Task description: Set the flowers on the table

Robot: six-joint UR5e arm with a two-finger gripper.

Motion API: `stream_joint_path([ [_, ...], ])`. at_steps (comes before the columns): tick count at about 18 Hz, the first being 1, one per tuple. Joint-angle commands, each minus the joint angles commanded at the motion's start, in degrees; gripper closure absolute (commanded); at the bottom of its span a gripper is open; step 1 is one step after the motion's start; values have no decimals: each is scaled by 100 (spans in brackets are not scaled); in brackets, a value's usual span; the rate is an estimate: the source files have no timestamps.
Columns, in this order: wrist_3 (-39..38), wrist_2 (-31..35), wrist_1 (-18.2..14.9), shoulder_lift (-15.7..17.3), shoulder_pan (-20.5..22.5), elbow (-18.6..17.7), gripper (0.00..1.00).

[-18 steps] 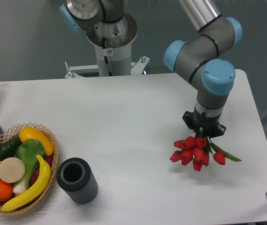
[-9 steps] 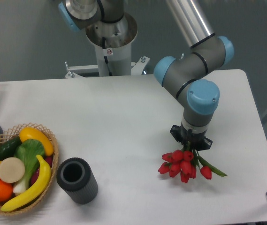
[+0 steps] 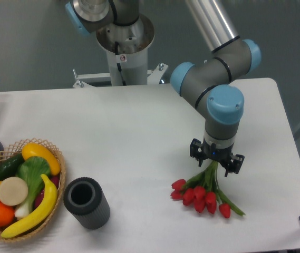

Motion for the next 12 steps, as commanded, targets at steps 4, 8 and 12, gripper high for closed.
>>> stream_joint_path([
  [4,201,-131,18,70,447,61,0],
  [8,650,-167,26,18,641,88,0],
  [12,966,-167,26,18,765,97,0],
])
